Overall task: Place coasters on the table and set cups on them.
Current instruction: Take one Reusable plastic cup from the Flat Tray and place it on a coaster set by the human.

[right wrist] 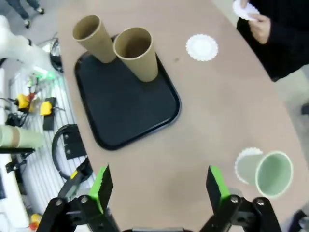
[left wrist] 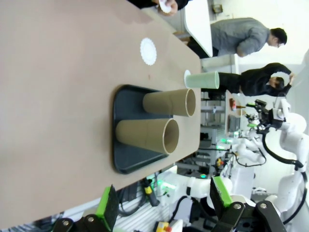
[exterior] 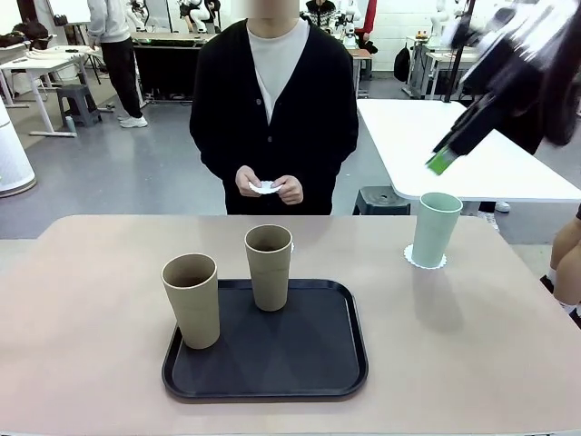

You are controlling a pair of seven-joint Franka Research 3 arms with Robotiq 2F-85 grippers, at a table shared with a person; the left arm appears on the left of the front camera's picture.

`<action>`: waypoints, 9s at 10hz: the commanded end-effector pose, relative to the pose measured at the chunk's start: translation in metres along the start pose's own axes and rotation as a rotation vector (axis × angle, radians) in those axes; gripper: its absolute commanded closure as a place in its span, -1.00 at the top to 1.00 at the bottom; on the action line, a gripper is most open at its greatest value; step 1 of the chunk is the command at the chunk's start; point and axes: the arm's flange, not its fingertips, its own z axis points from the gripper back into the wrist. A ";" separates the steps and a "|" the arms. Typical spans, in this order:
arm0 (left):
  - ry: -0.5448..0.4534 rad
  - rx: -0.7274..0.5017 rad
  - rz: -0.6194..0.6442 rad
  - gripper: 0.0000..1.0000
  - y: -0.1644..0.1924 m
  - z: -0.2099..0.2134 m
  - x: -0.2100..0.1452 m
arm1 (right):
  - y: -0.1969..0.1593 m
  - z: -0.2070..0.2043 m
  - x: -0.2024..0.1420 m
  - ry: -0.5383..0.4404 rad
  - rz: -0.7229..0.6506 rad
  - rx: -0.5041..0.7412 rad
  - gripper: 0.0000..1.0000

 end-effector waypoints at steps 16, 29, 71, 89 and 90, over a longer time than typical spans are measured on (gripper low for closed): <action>-0.004 -0.014 -0.007 1.00 0.000 0.001 0.000 | 0.007 -0.194 -0.028 -0.607 0.434 0.240 1.00; -0.004 -0.014 -0.007 1.00 0.000 0.001 0.000 | 0.006 -0.251 -0.051 -0.651 0.331 0.248 1.00; -0.004 -0.014 -0.007 1.00 0.000 0.001 0.000 | -0.017 -0.390 0.020 -0.715 0.274 0.365 1.00; -0.004 -0.014 -0.007 1.00 0.000 0.001 0.000 | 0.013 -0.330 0.046 -0.781 0.352 0.361 -1.00; -0.004 -0.014 -0.007 1.00 0.000 0.001 0.000 | 0.022 -0.306 0.053 -0.795 0.366 0.360 -1.00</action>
